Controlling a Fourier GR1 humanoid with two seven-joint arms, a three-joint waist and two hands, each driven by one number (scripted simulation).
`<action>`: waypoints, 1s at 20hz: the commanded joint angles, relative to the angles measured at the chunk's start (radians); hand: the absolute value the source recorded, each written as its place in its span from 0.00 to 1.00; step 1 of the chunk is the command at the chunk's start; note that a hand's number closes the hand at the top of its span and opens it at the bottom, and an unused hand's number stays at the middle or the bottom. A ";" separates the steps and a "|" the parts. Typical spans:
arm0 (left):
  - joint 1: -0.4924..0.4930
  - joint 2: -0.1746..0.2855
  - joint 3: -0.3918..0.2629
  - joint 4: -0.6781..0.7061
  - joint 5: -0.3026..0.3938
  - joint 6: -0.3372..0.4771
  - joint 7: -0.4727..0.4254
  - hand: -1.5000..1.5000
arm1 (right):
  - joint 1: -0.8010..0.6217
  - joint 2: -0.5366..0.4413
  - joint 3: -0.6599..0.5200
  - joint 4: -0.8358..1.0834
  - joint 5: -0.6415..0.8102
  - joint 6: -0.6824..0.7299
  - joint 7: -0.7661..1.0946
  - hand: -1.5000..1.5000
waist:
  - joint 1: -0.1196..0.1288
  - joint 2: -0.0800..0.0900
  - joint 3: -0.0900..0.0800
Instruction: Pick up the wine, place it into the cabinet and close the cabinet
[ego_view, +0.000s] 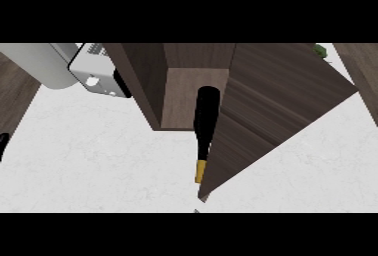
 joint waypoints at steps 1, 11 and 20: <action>0.008 0.000 0.023 -0.001 0.022 -0.028 0.021 0.00 | -0.146 0.136 0.160 0.140 0.076 -0.109 -0.024 1.00 | 0.006 -0.001 0.000; -0.061 -0.019 0.011 0.011 0.025 -0.044 0.065 0.00 | -0.441 0.133 -0.058 0.250 -0.143 -0.185 0.057 1.00 | 0.032 0.010 -0.001; -0.111 -0.087 -0.025 0.046 -0.023 -0.006 0.070 0.00 | -0.782 0.141 -0.192 0.657 -0.328 -0.268 -0.141 1.00 | 0.032 0.013 0.001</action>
